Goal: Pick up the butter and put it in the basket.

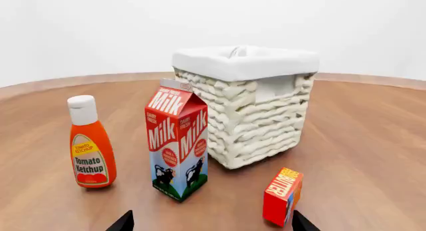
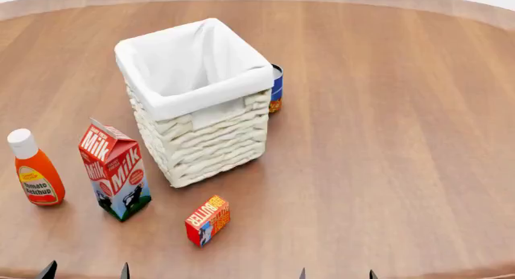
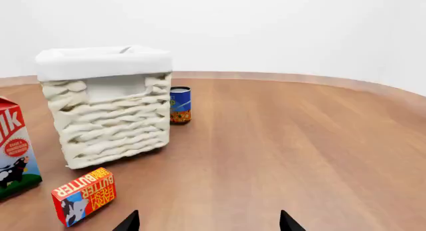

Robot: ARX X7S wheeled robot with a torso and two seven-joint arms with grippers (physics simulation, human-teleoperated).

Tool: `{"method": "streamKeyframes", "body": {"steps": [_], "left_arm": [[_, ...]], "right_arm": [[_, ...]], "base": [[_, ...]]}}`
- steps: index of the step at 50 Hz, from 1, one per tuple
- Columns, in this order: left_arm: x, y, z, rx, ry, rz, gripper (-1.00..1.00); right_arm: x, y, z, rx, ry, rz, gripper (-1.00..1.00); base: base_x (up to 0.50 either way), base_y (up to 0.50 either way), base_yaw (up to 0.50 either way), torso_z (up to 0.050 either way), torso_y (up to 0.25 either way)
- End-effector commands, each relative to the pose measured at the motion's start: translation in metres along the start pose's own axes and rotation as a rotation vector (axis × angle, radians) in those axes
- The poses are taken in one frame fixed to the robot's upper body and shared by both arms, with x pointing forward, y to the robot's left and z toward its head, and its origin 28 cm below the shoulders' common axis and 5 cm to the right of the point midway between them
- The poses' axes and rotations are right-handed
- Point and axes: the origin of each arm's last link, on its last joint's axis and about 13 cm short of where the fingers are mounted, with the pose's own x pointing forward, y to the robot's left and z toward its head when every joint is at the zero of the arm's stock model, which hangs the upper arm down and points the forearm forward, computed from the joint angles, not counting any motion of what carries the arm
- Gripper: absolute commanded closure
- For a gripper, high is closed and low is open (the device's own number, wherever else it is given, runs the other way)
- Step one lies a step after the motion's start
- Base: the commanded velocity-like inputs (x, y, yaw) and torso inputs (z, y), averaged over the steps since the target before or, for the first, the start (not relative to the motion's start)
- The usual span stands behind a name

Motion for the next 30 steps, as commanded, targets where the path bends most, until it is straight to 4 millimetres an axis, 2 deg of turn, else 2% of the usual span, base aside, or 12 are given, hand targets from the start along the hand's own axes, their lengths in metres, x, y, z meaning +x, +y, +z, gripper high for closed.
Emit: {"method": "streamKeyframes", "body": {"steps": [1, 26, 30], "left_arm": [[0.002, 0.001, -0.002, -0.003, 0.011, 0.016, -1.0], [0.003, -0.003, -0.004, 0.024, 0.016, -0.025, -1.0], [0.003, -0.002, 0.007, 0.023, -0.025, -0.02, -1.0]], "right_arm": [[0.001, -0.002, 0.001, 0.003, 0.001, -0.017, -1.0], [0.004, -0.005, -0.002, -0.006, 0.019, -0.073, -1.0], [0.004, -0.007, 0.004, 0.012, -0.001, -0.087, -1.0]], "base": [[0.0, 0.0, 0.0, 0.0, 0.0], [0.0, 0.0, 0.0, 0.0, 0.0], [0.0, 0.0, 0.0, 0.0, 0.0]]}}
